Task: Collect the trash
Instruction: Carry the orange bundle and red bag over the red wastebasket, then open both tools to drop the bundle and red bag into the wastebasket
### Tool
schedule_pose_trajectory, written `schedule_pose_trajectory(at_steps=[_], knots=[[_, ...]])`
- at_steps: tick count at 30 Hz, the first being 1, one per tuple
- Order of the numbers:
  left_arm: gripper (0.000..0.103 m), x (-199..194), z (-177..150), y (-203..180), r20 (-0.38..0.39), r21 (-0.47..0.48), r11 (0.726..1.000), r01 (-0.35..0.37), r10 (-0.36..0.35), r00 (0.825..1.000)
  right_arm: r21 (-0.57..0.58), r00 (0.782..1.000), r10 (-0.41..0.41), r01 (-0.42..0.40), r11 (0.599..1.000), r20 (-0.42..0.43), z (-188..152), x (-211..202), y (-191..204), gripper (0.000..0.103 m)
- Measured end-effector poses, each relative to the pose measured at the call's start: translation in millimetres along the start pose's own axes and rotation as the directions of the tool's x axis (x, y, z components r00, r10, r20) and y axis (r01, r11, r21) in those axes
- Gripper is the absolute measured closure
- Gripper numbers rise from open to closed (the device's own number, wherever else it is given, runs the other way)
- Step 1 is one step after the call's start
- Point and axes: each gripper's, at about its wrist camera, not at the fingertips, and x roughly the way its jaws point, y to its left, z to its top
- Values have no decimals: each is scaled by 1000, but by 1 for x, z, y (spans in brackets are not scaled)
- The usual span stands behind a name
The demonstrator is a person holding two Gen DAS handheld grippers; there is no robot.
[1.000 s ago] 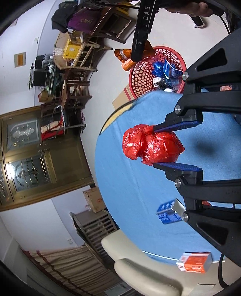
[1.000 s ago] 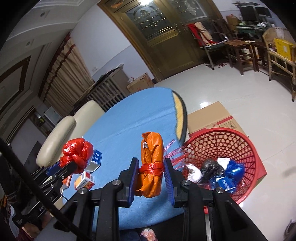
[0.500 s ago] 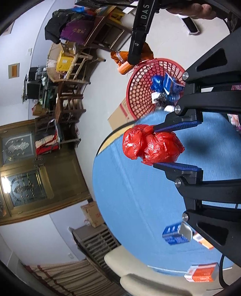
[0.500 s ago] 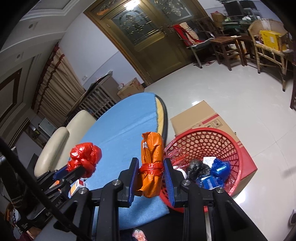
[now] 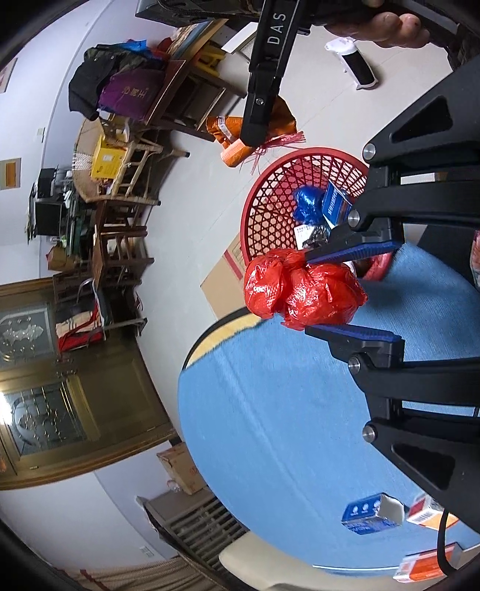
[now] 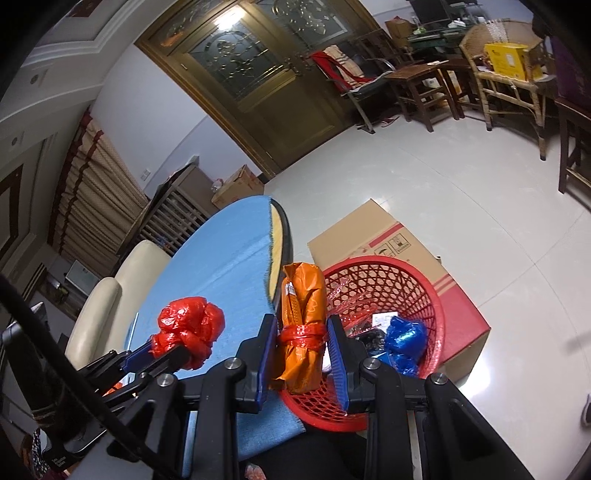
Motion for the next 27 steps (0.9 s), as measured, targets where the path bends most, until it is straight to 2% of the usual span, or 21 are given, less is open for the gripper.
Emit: schedule_pose_trajectory(at_steps=[9,22,24,25,27], knots=[[70,11,9,-17,-14,34,999,-1,1,1000,32,1000,-5,5,999,-6,0,0,-16,72],[67,21,10,-17,-33,36,999,-2,3,999,60,1000,-27,27,998,-8,2,6,-22,71],[57,23,10,-15,-39,31,1000,1,0,999,59,1000,-27,28,998,-8,2,4,-21,71],[49,22,10,-14,-36,27,1000,3,-2,999,60,1000,-27,27,998,-9,2,4,-21,71],[44,20,10,-14,-23,24,1000,2,-1,1000,59,1000,-28,28,998,-8,3,5,-22,71]])
